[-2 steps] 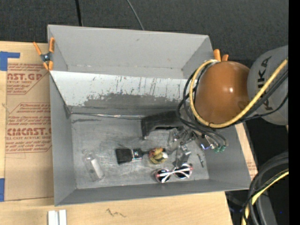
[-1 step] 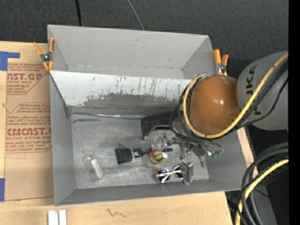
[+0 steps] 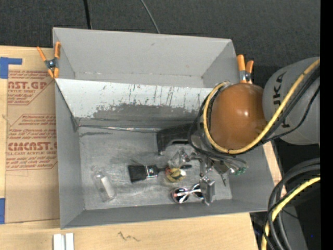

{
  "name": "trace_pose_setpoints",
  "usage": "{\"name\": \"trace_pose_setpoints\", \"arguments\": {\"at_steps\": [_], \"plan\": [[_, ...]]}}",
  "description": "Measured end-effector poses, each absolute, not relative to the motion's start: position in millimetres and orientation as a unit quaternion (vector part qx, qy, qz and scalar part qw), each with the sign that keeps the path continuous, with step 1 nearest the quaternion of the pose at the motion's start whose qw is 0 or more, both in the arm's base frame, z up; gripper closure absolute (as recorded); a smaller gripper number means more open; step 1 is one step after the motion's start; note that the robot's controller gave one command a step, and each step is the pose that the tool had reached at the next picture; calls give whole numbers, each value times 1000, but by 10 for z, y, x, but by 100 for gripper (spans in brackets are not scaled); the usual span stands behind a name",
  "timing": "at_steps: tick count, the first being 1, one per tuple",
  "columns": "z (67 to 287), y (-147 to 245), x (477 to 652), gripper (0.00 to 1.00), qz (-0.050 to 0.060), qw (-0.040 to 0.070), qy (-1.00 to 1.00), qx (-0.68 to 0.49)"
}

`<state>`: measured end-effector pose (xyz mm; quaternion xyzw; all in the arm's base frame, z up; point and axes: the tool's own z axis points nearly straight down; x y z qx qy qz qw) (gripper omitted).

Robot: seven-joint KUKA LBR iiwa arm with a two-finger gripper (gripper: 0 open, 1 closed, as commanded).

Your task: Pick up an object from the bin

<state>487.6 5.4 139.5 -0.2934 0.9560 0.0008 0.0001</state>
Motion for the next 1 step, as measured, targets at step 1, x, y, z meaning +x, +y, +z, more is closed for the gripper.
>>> {"name": "trace_pose_setpoints", "arguments": {"at_steps": [1], "plan": [[713,-147,4911,100,0,5,945,-328]]}}
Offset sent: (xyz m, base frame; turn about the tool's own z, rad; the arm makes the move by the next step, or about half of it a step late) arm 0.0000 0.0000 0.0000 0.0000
